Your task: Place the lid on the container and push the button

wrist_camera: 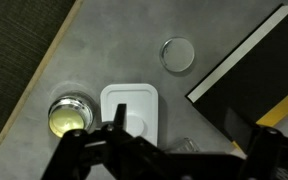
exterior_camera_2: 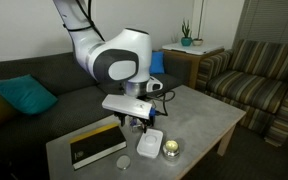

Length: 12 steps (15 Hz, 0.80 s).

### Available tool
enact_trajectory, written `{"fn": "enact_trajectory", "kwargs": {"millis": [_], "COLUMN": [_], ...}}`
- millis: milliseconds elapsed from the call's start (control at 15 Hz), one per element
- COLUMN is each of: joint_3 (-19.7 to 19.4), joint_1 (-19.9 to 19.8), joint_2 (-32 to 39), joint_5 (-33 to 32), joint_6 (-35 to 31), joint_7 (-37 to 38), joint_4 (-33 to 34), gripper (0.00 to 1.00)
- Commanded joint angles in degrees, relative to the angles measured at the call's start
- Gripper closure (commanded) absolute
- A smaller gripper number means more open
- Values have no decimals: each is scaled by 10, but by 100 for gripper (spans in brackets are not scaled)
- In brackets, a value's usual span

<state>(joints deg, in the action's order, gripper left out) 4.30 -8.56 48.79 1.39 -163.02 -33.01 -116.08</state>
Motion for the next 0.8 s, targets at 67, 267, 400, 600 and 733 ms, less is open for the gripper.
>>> {"fn": "enact_trajectory", "kwargs": {"millis": [67, 267, 400, 600, 733], "joint_3": [2, 6, 6, 6, 6], "joint_1": [-19, -23, -26, -26, -26], "joint_2": [93, 90, 114, 120, 120], "joint_5": [-47, -60, -61, -61, -61], "joint_6": [-5, -3, -3, -3, -3], "joint_7": [38, 53, 53, 54, 54], "joint_4": [104, 99, 121, 129, 130], "gripper": [0, 0, 0, 0, 0]}}
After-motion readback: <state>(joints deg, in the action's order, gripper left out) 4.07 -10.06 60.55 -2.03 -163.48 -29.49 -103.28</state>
